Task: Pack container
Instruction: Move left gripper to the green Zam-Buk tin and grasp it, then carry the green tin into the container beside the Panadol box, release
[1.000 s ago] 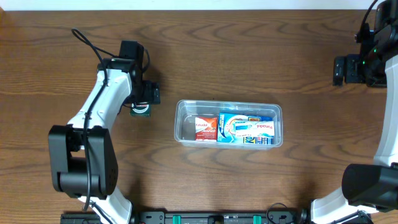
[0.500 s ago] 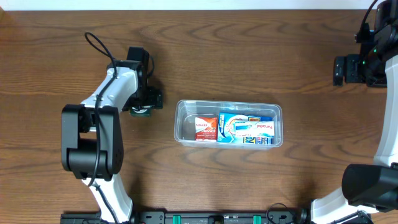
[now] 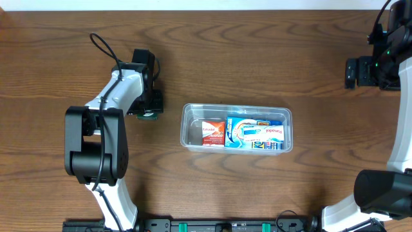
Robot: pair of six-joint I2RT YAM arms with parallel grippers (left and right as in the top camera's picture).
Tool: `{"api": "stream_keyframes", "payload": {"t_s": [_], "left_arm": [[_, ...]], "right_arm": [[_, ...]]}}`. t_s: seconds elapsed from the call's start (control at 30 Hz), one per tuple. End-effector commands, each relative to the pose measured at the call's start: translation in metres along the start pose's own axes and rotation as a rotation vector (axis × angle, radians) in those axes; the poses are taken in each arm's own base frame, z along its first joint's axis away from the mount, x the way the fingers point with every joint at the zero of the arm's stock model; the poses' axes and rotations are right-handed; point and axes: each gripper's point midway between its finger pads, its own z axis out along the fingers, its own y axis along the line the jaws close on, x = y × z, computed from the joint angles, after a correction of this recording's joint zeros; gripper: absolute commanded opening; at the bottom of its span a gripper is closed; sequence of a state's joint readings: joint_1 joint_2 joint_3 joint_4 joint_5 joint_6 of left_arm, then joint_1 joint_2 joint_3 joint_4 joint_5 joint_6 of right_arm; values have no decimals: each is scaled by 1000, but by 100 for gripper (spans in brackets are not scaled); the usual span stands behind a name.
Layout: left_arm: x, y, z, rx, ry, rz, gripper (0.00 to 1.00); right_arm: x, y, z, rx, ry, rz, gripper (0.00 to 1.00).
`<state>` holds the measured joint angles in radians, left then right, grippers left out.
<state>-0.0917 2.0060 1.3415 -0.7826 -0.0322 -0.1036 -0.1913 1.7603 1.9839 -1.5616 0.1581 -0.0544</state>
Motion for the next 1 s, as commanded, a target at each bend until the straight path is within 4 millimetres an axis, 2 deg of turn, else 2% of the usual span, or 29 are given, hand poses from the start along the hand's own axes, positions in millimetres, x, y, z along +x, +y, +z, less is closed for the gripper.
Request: {"api": "stream_keyframes", "payload": {"t_s": [0.0, 0.1, 0.23, 0.37, 0.47, 0.7, 0.83, 0.97], "left_arm": [[-2, 1, 1, -3, 0, -1, 61], [-3, 2, -4, -1, -4, -2, 61], [-6, 2, -21, 3, -25, -3, 61], [-12, 3, -50, 12, -67, -5, 62], [-14, -5, -76, 59, -109, 0, 62], [-1, -41, -135, 245, -190, 10, 62], [18, -65, -161, 304, -207, 51, 62], [40, -93, -179, 328, -214, 123, 62]], "right_arm": [[-1, -5, -8, 13, -24, 21, 99], [-1, -5, -8, 13, -24, 21, 99], [-1, -5, -8, 13, -24, 21, 99], [-1, -5, -8, 13, -24, 21, 99], [-1, -5, -8, 13, -24, 21, 99], [-1, -5, -8, 13, -24, 21, 99], [-1, -5, -8, 13, -24, 22, 99], [-1, -5, -8, 13, -24, 21, 99]]}}
